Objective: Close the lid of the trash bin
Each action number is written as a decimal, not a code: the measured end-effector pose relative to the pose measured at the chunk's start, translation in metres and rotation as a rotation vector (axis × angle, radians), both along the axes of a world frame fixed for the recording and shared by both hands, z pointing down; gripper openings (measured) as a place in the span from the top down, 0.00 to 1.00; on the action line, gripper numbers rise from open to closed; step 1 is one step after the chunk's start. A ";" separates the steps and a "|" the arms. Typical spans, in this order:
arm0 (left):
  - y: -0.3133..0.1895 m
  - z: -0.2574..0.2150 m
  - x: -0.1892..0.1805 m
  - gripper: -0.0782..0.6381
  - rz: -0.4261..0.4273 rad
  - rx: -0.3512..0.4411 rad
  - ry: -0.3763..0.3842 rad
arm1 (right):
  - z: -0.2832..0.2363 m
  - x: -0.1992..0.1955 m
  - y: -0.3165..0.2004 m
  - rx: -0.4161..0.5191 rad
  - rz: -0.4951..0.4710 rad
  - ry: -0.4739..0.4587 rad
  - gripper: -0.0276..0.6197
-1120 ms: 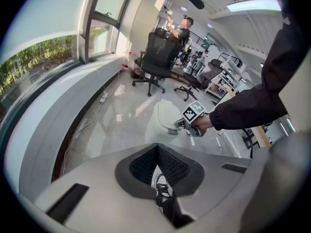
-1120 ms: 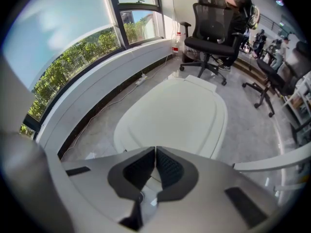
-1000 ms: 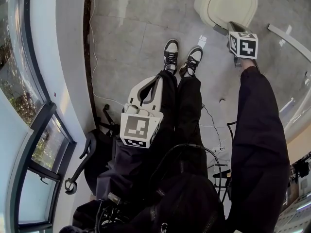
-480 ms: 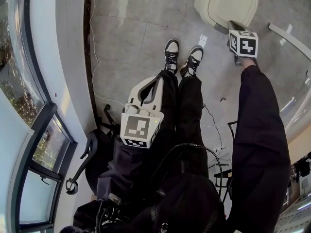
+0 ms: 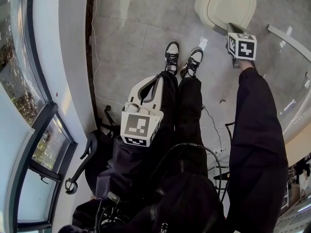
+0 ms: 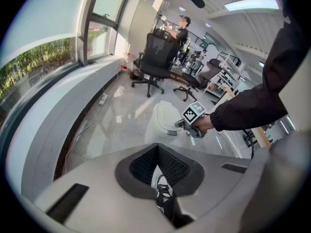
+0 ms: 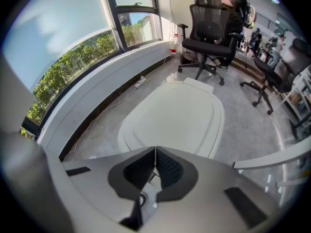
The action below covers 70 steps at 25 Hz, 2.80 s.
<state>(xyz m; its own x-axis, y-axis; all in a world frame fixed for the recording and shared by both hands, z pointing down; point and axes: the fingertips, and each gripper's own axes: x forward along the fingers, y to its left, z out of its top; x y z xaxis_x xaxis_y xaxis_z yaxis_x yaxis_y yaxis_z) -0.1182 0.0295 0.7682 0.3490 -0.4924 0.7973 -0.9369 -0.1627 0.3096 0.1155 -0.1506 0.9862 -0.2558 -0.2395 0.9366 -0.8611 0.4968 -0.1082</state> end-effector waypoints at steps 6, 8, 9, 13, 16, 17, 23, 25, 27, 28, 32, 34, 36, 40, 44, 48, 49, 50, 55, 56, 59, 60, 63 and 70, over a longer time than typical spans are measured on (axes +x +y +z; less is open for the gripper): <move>-0.029 -0.047 0.013 0.89 0.029 0.075 -0.006 | -0.092 -0.022 0.001 0.118 0.026 -0.125 0.95; -0.050 -0.077 0.021 0.89 0.043 0.133 0.001 | -0.150 -0.030 -0.006 0.205 0.001 -0.162 0.95; -0.062 -0.093 0.025 0.89 0.051 0.165 0.005 | -0.182 -0.033 -0.010 0.254 -0.010 -0.176 0.95; -0.099 -0.170 0.046 0.89 0.074 0.278 0.018 | -0.322 -0.037 -0.014 0.437 -0.027 -0.220 0.95; -0.126 -0.234 0.066 0.89 0.078 0.374 0.049 | -0.427 -0.036 -0.015 0.580 -0.024 -0.242 0.95; -0.134 -0.257 0.073 0.89 0.085 0.408 0.057 | -0.461 -0.036 -0.014 0.626 -0.017 -0.251 0.95; -0.154 -0.395 0.105 0.89 0.107 0.607 0.090 | -0.625 -0.047 0.017 0.827 0.063 -0.322 0.95; -0.156 -0.430 0.113 0.89 0.107 0.661 0.102 | -0.659 -0.050 0.025 0.873 0.091 -0.343 0.95; -0.153 -0.460 0.120 0.89 0.112 0.704 0.103 | -0.688 -0.047 0.032 0.912 0.108 -0.361 0.95; -0.153 -0.473 0.123 0.89 0.112 0.723 0.104 | -0.702 -0.044 0.033 0.937 0.113 -0.367 0.95; -0.152 -0.523 0.125 0.89 0.113 0.808 0.101 | -0.759 -0.029 0.037 1.049 0.129 -0.367 0.95; -0.151 -0.549 0.124 0.89 0.111 0.858 0.093 | -0.786 -0.021 0.041 1.102 0.144 -0.366 0.95; -0.148 -0.573 0.121 0.89 0.104 0.902 0.088 | -0.809 -0.014 0.047 1.144 0.162 -0.367 0.95; -0.140 -0.619 0.118 0.89 0.098 0.996 0.083 | -0.846 -0.003 0.061 1.207 0.179 -0.371 0.95; -0.132 -0.656 0.116 0.89 0.101 1.072 0.088 | -0.881 0.001 0.068 1.269 0.176 -0.366 0.95; -0.130 -0.678 0.114 0.89 0.096 1.115 0.089 | -0.908 0.005 0.073 1.327 0.172 -0.371 0.95; -0.129 -0.682 0.113 0.89 0.095 1.121 0.088 | -0.913 0.006 0.075 1.337 0.172 -0.374 0.95; -0.128 -0.685 0.114 0.89 0.094 1.127 0.086 | -0.917 0.007 0.076 1.345 0.172 -0.376 0.95; -0.127 -0.698 0.116 0.89 0.100 1.152 0.084 | -0.931 0.013 0.079 1.373 0.170 -0.374 0.95; -0.127 -0.700 0.117 0.89 0.101 1.156 0.085 | -0.932 0.014 0.079 1.377 0.170 -0.373 0.95; -0.124 -0.702 0.119 0.89 0.105 1.165 0.084 | -0.936 0.017 0.082 1.391 0.169 -0.368 0.95; -0.124 -0.702 0.120 0.89 0.106 1.166 0.083 | -0.937 0.018 0.083 1.397 0.170 -0.368 0.95; -0.124 -0.704 0.122 0.89 0.109 1.168 0.079 | -0.942 0.019 0.085 1.412 0.170 -0.374 0.95; -0.127 -0.701 0.119 0.89 0.100 1.161 0.087 | -0.943 0.018 0.084 1.414 0.162 -0.365 0.95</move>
